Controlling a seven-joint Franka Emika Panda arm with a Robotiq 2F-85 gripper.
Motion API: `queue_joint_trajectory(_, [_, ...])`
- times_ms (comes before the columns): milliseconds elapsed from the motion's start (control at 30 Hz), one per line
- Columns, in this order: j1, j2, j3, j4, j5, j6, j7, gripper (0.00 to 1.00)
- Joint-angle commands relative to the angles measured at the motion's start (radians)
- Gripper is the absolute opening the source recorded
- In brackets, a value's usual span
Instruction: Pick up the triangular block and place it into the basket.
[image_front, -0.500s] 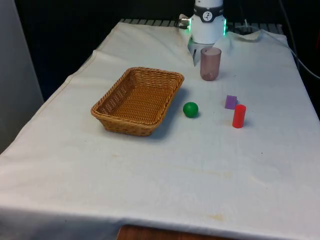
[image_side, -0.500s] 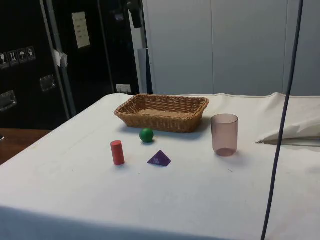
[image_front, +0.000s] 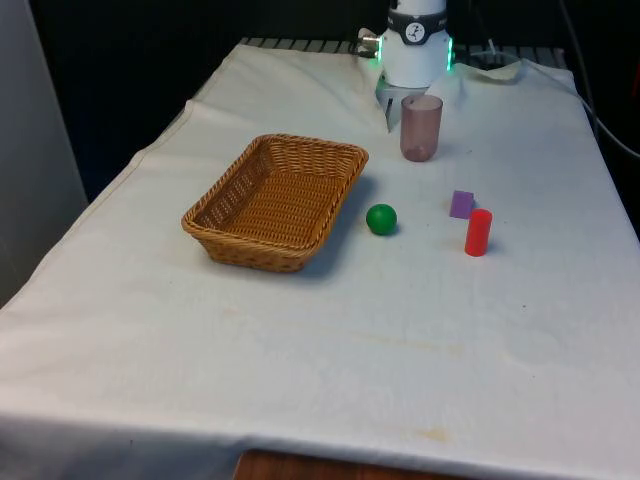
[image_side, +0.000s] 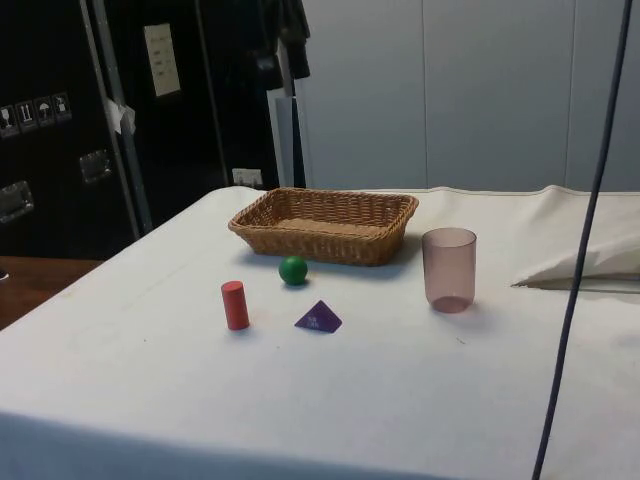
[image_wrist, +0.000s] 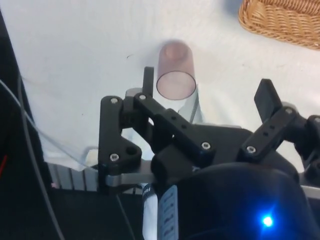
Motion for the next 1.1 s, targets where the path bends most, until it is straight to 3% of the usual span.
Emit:
queue_joint_trajectory(0, [0.002, -0.01, 0.003, -0.02, -0.013, 0.023, 0.018, 1.0])
queue_joint_trajectory(67, [0.002, -0.015, 0.01, -0.048, -0.018, 0.05, 0.035, 1.0])
queue_joint_trajectory(100, [0.0, -0.007, 0.007, -0.027, -0.006, 0.023, 0.016, 1.0])
queue_joint_trajectory(133, [0.001, -0.017, 0.012, -0.057, -0.019, 0.058, 0.04, 1.0])
queue_joint_trajectory(333, [0.002, -0.024, 0.026, -0.125, -0.021, 0.123, 0.081, 1.0])
queue_joint_trajectory(367, [0.0, -0.017, 0.025, -0.115, -0.012, 0.107, 0.068, 1.0])
queue_joint_trajectory(600, [0.001, -0.024, 0.041, -0.186, -0.019, 0.195, 0.122, 1.0])
queue_joint_trajectory(633, [0.0, -0.018, 0.039, -0.171, -0.012, 0.172, 0.107, 1.0])
queue_joint_trajectory(767, [0.001, -0.021, 0.05, -0.221, -0.018, 0.244, 0.15, 1.0])
queue_joint_trajectory(900, [0.001, -0.019, 0.057, -0.246, -0.018, 0.284, 0.171, 1.0])
queue_joint_trajectory(933, [0.0, -0.017, 0.056, -0.239, -0.012, 0.265, 0.157, 1.0])
queue_joint_trajectory(1067, [0.001, -0.014, 0.064, -0.266, -0.019, 0.322, 0.192, 1.0])
